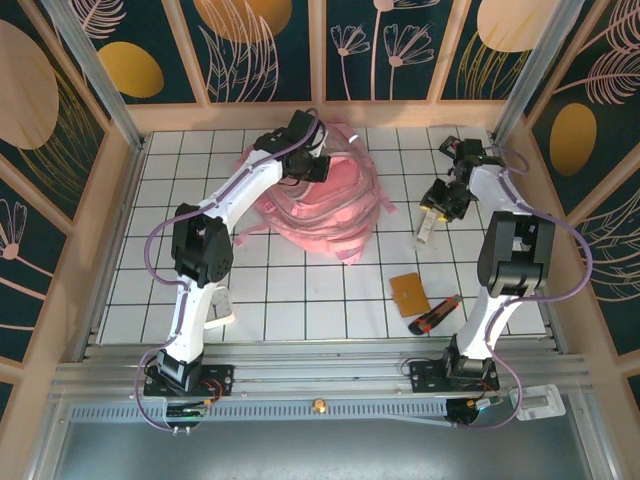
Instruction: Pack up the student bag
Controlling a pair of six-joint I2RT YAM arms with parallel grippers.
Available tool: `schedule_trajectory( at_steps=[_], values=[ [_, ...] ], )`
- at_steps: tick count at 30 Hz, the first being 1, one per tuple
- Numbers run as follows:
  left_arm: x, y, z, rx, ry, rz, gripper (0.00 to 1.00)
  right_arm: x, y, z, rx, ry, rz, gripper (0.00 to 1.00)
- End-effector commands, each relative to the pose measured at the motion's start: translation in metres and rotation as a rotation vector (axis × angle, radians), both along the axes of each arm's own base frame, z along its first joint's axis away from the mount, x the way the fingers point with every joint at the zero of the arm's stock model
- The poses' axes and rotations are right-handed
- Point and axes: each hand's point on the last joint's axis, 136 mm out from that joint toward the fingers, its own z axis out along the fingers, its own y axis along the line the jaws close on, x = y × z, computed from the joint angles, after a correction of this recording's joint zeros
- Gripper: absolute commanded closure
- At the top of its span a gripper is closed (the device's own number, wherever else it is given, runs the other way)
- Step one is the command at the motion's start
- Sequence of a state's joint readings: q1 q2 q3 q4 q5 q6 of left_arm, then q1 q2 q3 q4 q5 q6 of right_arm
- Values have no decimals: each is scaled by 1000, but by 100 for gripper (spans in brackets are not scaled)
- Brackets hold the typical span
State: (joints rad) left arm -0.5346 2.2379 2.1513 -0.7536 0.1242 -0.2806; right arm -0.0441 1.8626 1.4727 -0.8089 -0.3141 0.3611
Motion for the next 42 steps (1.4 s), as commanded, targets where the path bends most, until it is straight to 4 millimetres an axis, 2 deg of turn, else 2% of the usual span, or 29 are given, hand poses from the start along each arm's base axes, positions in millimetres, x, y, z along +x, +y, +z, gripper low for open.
schedule_trajectory(
  at_steps=[1, 7, 11, 16, 19, 25, 28, 33, 39, 42],
  values=[
    [7, -14, 31, -118, -22, 14, 100, 17, 41, 47, 260, -91, -51, 70],
    [0, -22, 37, -151, -11, 0, 100, 47, 113, 96, 532, -183, -40, 70],
    [-7, -31, 34, -168, 8, -18, 100, 68, 153, 114, 652, -210, -24, 70],
    [-12, -41, 39, -193, 8, -33, 100, 101, 184, 108, 684, -221, -27, 69],
    [-12, -42, 46, -199, -6, -24, 100, 115, 199, 93, 668, -204, -29, 69],
    [-7, -26, 69, -174, -78, 54, 100, 122, 201, 54, 633, -167, -105, 69],
    [-7, -24, 76, -195, -94, 71, 100, 121, 205, 45, 616, -154, -115, 69],
    [-11, -30, 78, -232, -103, 63, 100, 118, 220, 38, 590, -130, -91, 68],
    [-4, -2, 105, -154, -223, 169, 100, 102, 216, 12, 500, -60, -100, 68],
    [-4, -4, 114, -183, -252, 170, 100, 98, 220, 5, 465, -46, -88, 68]
  ],
)
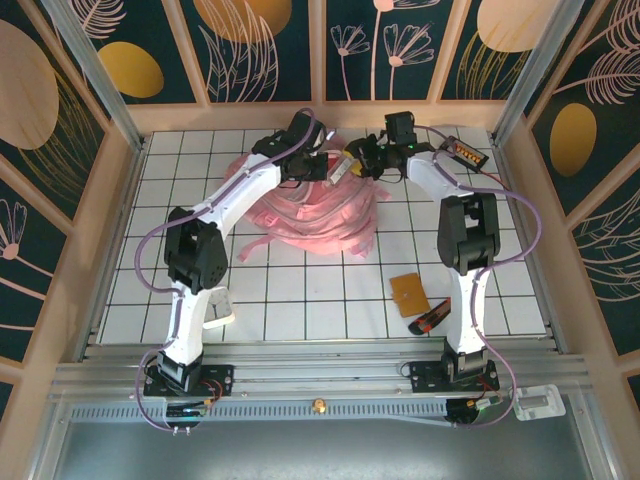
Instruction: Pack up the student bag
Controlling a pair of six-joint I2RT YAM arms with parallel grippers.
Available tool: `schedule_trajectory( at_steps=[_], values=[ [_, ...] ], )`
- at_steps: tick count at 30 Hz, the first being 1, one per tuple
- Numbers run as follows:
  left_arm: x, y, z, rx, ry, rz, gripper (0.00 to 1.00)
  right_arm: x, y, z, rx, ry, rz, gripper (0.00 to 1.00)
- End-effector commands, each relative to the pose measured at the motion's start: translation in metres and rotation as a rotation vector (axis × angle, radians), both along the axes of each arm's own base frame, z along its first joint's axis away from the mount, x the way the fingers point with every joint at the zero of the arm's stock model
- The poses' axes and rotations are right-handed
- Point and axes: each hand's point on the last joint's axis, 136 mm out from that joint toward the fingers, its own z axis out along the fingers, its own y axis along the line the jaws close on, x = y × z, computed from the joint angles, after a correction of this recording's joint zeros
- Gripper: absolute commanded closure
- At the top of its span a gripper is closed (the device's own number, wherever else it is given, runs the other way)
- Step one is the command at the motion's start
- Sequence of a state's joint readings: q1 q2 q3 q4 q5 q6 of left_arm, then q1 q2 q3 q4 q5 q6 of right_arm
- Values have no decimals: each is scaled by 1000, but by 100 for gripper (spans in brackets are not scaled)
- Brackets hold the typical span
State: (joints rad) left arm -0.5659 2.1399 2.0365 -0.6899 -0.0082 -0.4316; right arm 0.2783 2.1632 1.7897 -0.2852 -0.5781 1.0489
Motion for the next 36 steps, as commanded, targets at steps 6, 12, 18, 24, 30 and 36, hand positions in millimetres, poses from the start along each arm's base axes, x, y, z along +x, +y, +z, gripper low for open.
schedule_trajectory(
  at_steps=[6, 12, 18, 24, 30, 36],
  values=[
    [-3, -32, 80, -222, -200, -66, 100, -15, 43, -30, -48, 68, 112, 65],
    [-11, -24, 58, -220, -196, -52, 100, -50, 75, -11, 58, 82, 245, 48],
    [-16, -6, 43, -183, -203, -30, 100, -80, 57, -7, 73, 98, 280, 33],
    [-22, 2, 36, -169, -204, -29, 100, -83, 24, -10, 5, 76, 266, 34],
    [-24, 3, 33, -164, -200, -40, 100, -70, -3, -4, -26, 42, 220, 44],
    [-26, 3, 34, -161, -200, -48, 100, -73, -10, -4, -33, 32, 238, 44]
  ],
)
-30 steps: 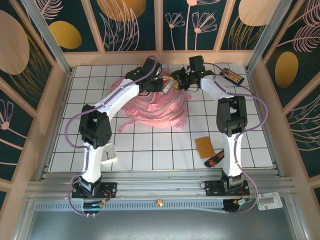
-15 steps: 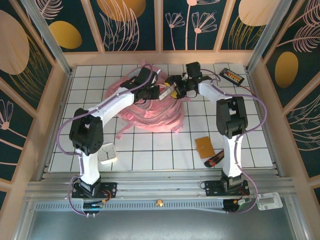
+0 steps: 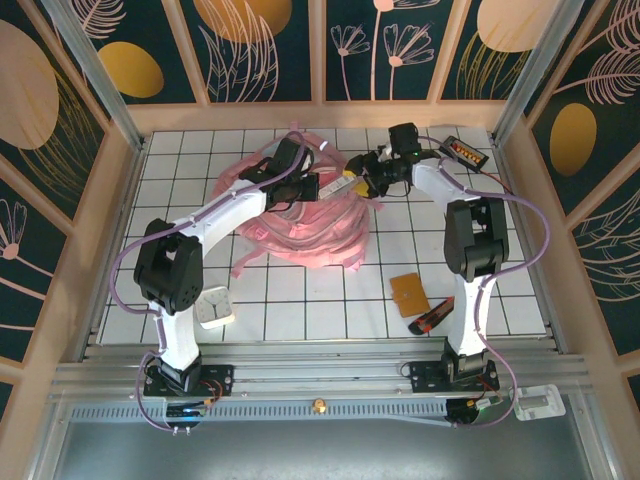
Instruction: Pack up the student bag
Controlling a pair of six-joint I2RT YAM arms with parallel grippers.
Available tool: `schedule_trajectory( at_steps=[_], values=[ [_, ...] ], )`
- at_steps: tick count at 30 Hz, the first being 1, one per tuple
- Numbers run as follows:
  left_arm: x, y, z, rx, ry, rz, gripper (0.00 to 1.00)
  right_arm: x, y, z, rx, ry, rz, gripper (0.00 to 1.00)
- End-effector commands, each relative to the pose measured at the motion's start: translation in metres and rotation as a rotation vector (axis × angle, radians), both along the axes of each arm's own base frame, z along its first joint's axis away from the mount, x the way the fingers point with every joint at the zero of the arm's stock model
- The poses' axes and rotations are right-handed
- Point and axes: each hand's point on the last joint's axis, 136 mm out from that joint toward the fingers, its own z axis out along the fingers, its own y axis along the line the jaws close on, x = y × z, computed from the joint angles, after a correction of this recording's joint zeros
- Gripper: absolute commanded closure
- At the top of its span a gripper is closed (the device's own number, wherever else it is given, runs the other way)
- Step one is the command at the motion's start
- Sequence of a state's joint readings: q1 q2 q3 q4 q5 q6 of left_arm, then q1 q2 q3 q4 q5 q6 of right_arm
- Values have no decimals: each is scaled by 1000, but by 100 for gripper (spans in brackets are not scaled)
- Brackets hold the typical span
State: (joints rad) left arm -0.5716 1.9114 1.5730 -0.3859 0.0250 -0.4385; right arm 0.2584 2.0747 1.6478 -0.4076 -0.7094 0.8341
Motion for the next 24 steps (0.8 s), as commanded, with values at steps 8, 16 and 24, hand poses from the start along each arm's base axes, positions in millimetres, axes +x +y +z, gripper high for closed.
schedule_trajectory(
  at_steps=[8, 16, 24],
  values=[
    [13, -14, 54, -103, -152, -36, 100, -3, -29, 22, 6, -87, -31, 61],
    [12, -16, 55, -105, -150, -48, 100, 11, -10, 21, 36, -110, 4, 75],
    [14, -20, 57, -116, -151, -57, 100, -9, 69, 27, 152, -86, 125, 78]
  ],
)
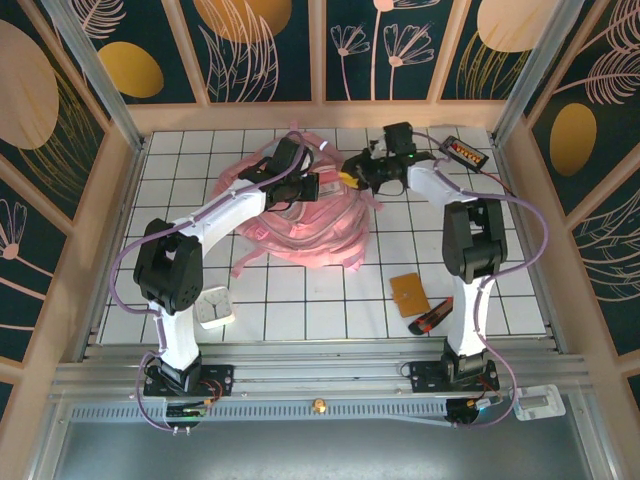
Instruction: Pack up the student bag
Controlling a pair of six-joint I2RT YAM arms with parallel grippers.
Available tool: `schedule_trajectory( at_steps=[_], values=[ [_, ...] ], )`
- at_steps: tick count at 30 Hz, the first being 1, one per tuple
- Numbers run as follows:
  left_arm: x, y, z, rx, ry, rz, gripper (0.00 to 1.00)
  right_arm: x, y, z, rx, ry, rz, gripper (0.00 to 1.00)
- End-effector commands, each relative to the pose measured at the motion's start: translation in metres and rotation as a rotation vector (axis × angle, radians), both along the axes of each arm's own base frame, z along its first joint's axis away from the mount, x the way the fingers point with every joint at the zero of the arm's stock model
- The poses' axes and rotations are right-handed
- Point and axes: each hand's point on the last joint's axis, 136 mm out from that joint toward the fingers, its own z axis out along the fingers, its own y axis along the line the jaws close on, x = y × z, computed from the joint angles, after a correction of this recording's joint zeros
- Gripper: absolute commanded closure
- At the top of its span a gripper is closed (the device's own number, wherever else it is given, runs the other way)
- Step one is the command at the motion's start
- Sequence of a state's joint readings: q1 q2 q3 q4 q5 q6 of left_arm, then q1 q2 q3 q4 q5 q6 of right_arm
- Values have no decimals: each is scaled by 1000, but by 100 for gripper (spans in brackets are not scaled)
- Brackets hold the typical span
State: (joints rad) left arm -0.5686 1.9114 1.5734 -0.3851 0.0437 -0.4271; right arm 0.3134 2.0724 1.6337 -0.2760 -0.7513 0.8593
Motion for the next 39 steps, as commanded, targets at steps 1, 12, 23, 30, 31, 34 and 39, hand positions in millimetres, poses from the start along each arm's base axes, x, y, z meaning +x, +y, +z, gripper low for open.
schedule_trajectory(
  at_steps=[1, 12, 23, 30, 31, 34, 39],
  values=[
    [15, -18, 58, -114, -155, -37, 100, -10, 40, 10, 88, 7, 68, 77],
    [15, -18, 55, -111, -149, -40, 100, -23, -58, 60, -229, -156, -55, 43],
    [17, -20, 52, -117, -152, -43, 100, -251, -179, -65, -835, 353, 129, 7],
    [15, -19, 57, -117, -162, -44, 100, -264, -190, -102, -973, 373, 231, 1],
    [15, -18, 58, -117, -164, -42, 100, -262, -192, -106, -989, 374, 245, 1],
    [13, -16, 58, -115, -162, -39, 100, -253, -191, -119, -1016, 370, 278, 1],
    [7, -10, 56, -108, -162, -29, 100, -237, -183, -132, -1007, 339, 323, 1]
  ],
)
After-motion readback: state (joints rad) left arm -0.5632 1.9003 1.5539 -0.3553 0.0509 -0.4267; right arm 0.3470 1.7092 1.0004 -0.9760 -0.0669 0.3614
